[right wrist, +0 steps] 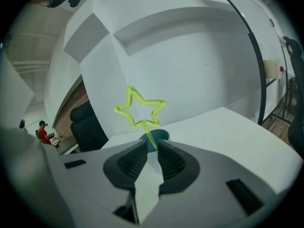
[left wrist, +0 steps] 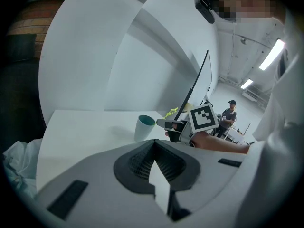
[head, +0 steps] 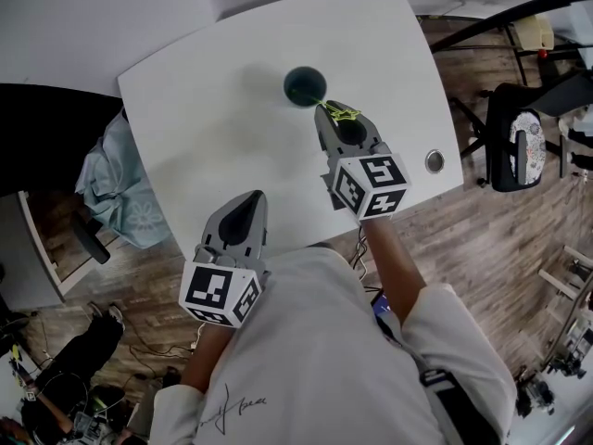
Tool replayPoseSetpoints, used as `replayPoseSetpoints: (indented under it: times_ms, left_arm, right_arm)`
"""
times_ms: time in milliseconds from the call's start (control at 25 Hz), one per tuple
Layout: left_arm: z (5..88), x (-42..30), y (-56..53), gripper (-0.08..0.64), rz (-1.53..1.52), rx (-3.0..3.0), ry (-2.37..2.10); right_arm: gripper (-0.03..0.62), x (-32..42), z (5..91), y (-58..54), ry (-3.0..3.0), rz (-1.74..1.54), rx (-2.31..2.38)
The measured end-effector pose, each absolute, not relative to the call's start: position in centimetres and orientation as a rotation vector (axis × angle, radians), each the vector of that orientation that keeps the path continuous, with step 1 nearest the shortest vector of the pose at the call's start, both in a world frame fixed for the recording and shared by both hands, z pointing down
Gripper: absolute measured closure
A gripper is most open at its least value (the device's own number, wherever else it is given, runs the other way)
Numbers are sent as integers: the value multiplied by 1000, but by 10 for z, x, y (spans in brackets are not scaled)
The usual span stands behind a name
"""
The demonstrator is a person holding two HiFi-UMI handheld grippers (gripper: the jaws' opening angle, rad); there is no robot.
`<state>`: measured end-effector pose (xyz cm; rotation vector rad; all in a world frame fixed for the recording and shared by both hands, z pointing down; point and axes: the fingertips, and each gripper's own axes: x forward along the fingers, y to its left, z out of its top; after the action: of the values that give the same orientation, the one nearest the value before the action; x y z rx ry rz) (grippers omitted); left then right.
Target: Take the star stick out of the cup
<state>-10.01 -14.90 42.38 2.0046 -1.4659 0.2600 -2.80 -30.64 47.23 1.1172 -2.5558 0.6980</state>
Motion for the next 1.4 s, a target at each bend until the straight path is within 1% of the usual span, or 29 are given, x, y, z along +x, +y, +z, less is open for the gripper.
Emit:
replayPoseSetpoints:
  times_ms: [480, 680, 1400]
  left_arm:
    - [426, -103, -152, 558, 263, 1990, -1471]
    - [426, -103, -154, 558, 259, 1988, -1474]
    - [421, -101, -147, 558, 242, 2006, -1476]
  right_arm:
    - [531, -31, 478, -311, -2541, 694, 1115]
    - [546, -32, 479, -312, -2542, 685, 1111]
    - [561, -24, 467, -309, -2551, 643, 1141]
